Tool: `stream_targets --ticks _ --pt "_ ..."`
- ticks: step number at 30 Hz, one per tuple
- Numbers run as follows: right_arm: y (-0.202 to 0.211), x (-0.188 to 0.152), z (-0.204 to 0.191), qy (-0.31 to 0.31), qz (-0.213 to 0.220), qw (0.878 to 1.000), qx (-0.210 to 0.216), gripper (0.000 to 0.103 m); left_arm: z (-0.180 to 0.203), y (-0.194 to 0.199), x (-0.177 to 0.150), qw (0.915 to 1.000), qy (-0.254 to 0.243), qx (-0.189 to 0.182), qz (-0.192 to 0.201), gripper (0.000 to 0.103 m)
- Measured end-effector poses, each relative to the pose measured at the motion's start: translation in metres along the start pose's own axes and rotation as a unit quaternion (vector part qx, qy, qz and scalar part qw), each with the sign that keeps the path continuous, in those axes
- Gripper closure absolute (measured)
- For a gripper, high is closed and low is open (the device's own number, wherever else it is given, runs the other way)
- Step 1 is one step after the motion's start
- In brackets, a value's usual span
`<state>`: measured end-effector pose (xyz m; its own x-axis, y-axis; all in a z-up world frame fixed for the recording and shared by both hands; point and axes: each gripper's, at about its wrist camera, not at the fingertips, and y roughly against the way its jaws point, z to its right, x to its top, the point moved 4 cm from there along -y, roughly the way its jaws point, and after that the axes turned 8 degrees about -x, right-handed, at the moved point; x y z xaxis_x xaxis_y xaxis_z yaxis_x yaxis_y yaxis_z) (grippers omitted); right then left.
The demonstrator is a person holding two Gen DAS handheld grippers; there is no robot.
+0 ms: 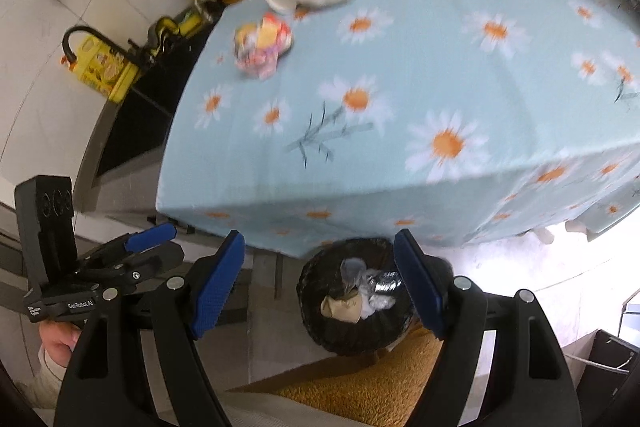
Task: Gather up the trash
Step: 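Raise both empty tools back up to the counter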
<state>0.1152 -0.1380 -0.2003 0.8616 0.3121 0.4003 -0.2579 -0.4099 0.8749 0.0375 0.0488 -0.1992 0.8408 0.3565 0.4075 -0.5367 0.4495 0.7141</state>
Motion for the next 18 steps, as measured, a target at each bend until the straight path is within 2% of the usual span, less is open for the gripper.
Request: stream_targets --ticks 8,18 --pt "0.033 0.028 0.000 0.003 0.042 0.999 -0.008 0.027 0.016 0.015 0.030 0.9993 -0.019 0.001 0.032 0.023" --pt "0.036 0.073 0.011 0.025 0.056 0.998 0.017 0.027 0.019 0.016 0.068 0.9968 0.002 0.034 0.072 0.023"
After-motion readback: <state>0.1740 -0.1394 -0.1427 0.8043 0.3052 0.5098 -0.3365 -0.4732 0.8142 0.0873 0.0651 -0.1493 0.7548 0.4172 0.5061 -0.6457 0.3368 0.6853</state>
